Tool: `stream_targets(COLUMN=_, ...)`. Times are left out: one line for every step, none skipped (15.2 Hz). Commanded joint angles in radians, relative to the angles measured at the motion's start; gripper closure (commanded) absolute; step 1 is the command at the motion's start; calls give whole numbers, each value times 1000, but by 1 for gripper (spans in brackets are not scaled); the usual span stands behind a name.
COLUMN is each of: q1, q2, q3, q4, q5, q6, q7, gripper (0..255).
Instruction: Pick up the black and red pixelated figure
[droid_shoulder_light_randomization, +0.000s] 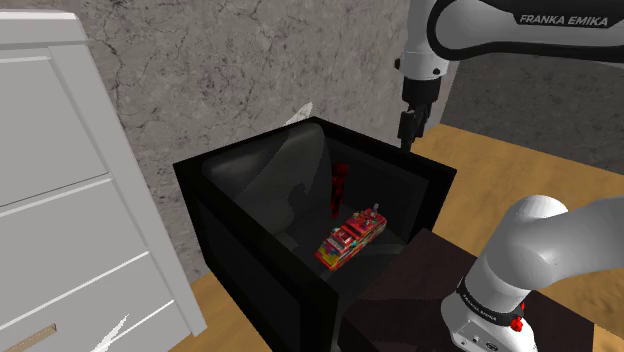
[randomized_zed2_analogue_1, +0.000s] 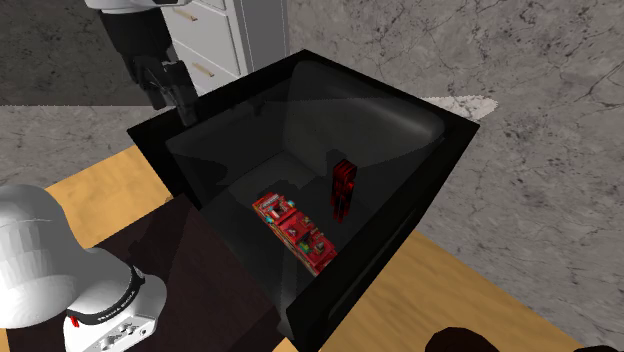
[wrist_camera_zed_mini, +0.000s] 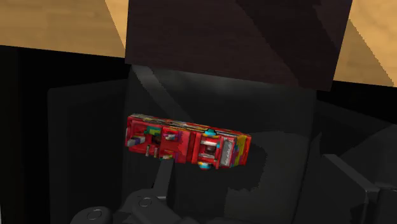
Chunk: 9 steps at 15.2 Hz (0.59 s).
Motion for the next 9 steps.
stream_targets(q1=0, q2=0, q3=0, q4=0, q5=0, q6=0, q7=0, gripper=0)
stream_targets(q1=-3, q2=21, q3=-10, q4=-9, q5=-6, q6=33, q7=-12, gripper=0)
stream_targets(q1=-6, q2=44, q3=-20, q4=-16, q5=-12, q6=65, q7=-23, gripper=0)
stream_targets(q1=-8, q2=68, q3=-30, q4=-21, q5=-17, q6=97, q7=-34, gripper=0)
stream_targets(q1=-11, q2=93, q3=-40, q4=-26, q5=-22, q6=129, q7=-45, gripper=0)
stream_targets(q1=-13, q2=120, q3=-50, q4=-29, q5=-27, q6=161, q7=-56, gripper=0)
stream_targets(q1=-16, q2=147, q3=-59, q4=-30, q5=-31, q6=193, q7=-67, gripper=0)
stream_targets(q1=-19, q2=176, q3=-69, q4=-30, q5=-35, q6=224, q7=-78, gripper=0)
stream_targets(q1=-21, q2=206, q3=-78, q4=-28, q5=-38, q6=254, q7=-89, gripper=0)
